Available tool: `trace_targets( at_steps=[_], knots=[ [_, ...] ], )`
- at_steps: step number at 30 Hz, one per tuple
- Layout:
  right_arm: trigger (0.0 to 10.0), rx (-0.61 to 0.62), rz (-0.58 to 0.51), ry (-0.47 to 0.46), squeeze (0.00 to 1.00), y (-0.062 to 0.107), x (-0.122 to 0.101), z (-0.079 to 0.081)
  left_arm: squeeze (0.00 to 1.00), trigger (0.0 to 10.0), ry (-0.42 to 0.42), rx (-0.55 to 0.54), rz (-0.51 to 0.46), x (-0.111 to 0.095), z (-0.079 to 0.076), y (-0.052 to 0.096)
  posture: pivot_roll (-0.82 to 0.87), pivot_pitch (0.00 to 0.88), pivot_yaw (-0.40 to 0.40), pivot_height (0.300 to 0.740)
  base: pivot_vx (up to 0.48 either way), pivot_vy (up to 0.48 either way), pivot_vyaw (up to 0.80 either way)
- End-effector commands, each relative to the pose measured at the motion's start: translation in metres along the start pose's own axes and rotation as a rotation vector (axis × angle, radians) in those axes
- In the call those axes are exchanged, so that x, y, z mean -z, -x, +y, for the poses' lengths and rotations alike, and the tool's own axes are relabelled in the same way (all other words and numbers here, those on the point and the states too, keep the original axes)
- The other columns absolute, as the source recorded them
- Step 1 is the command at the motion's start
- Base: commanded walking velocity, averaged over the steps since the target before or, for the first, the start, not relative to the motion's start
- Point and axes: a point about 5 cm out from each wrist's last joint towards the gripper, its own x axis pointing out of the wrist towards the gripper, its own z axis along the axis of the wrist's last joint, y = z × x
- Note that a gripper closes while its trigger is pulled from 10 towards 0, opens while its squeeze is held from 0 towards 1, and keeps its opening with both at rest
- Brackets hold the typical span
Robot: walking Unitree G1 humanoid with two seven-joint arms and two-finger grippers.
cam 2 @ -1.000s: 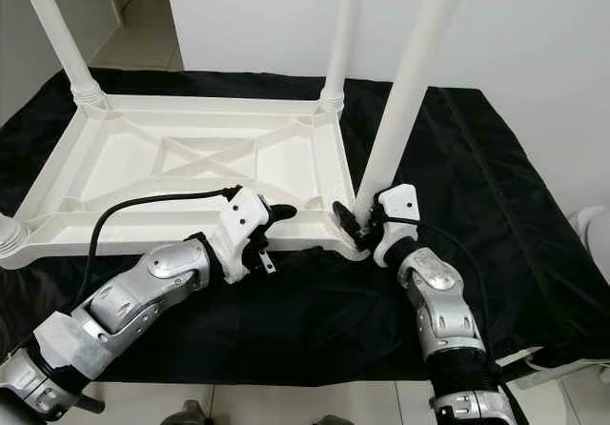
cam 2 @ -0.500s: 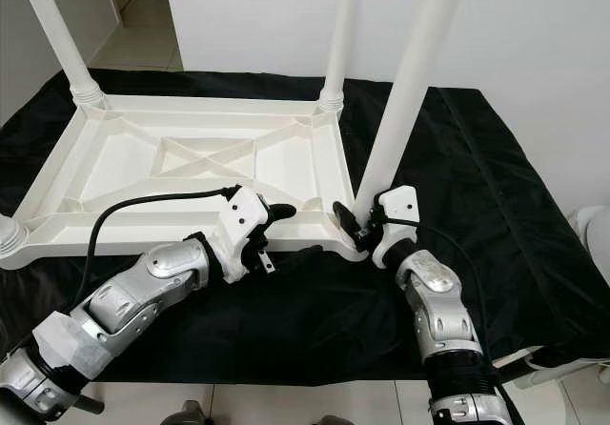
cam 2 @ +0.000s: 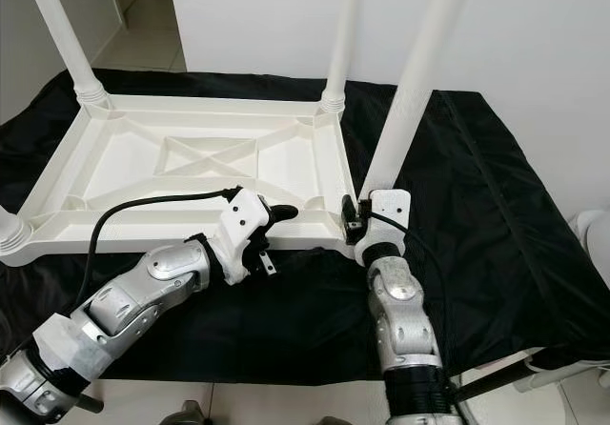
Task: Building children table
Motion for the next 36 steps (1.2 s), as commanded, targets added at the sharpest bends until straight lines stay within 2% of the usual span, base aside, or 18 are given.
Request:
trace_targets(
  at_steps=[1, 2, 7, 14, 15, 23, 26, 27, 28, 29, 33, 36],
  knots=[
    [10.0, 0.071, 0.085, -0.003, 0.0, 0.006, 0.015, -0.003, 0.0, 10.0, 0.004, 0.254, 0.009, 0.002, -0.016, 0.002, 0.03, 0.002, -0.053, 0.74, 0.0, 0.0, 0.0],
    [10.0, 0.149, 0.1, -0.044, 0.0, 0.008, 0.016, 0.011, 0.0, 10.0, 0.003, 0.256, 0.008, 0.003, -0.016, 0.0, 0.03, 0.0, -0.058, 0.74, 0.0, 0.0, 0.0],
    [10.0, 0.136, 0.084, -0.087, 0.0, 0.008, 0.01, 0.023, 0.0, 10.0, 0.006, 0.257, 0.004, 0.002, -0.017, -0.001, 0.02, 0.0, -0.059, 0.74, 0.0, 0.0, 0.0],
    [10.0, 0.108, 0.054, -0.067, 0.0, 0.01, 0.005, 0.018, 0.0, 10.0, 0.004, 0.266, 0.006, 0.003, -0.018, -0.001, 0.02, 0.0, -0.062, 0.74, 0.0, 0.0, 0.0],
    [10.0, 0.099, 0.045, -0.058, 1.0, 0.011, 0.005, 0.016, 0.0, 10.0, 0.002, 0.264, 0.006, 0.003, -0.018, -0.001, 0.02, 0.0, -0.062, 0.74, 0.0, 0.0, 0.0],
    [10.0, 0.048, 0.007, -0.026, 1.0, 0.018, 0.003, 0.009, 0.0, 10.0, -0.001, 0.262, 0.008, 0.004, -0.017, 0.0, 0.03, 0.0, -0.064, 0.74, 0.0, 0.0, 0.0],
    [10.0, 0.01, 0.001, 0.021, 1.0, 0.023, 0.009, -0.002, 0.0, 10.0, -0.002, 0.263, 0.01, 0.004, -0.017, 0.001, 0.03, 0.0, -0.064, 0.74, 0.0, 0.0, 0.0],
    [10.0, -0.013, 0.0, 0.032, 0.37, 0.025, 0.012, -0.009, 0.0, 10.0, -0.003, 0.263, 0.009, 0.004, -0.017, 0.0, 0.03, 0.0, -0.064, 0.74, 0.0, 0.0, 0.0],
    [10.0, -0.013, 0.0, 0.032, 0.37, 0.025, 0.012, -0.009, 0.0, 10.0, -0.003, 0.263, 0.009, 0.004, -0.017, 0.0, 0.03, 0.0, -0.064, 0.74, 0.0, 0.0, 0.0],
    [10.0, -0.035, -0.006, 0.033, 0.0, 0.027, 0.013, -0.014, 0.0, 10.0, -0.004, 0.262, 0.009, 0.004, -0.017, 0.0, 0.03, 0.0, -0.064, 0.74, 0.0, 0.0, 0.0],
    [10.0, -0.09, -0.01, 0.038, 0.0, 0.027, 0.015, -0.02, 0.0, 10.0, -0.005, 0.263, 0.01, 0.004, -0.016, 0.0, 0.03, 0.0, -0.059, 0.74, 0.0, 0.0, 0.0],
    [10.0, -0.245, -0.024, 0.078, 0.0, 0.022, 0.012, -0.026, 0.0, 10.0, -0.011, 0.269, 0.011, 0.004, -0.015, -0.001, 0.03, 0.0, -0.049, 0.74, 0.0, 0.0, 0.0]
  ],
)
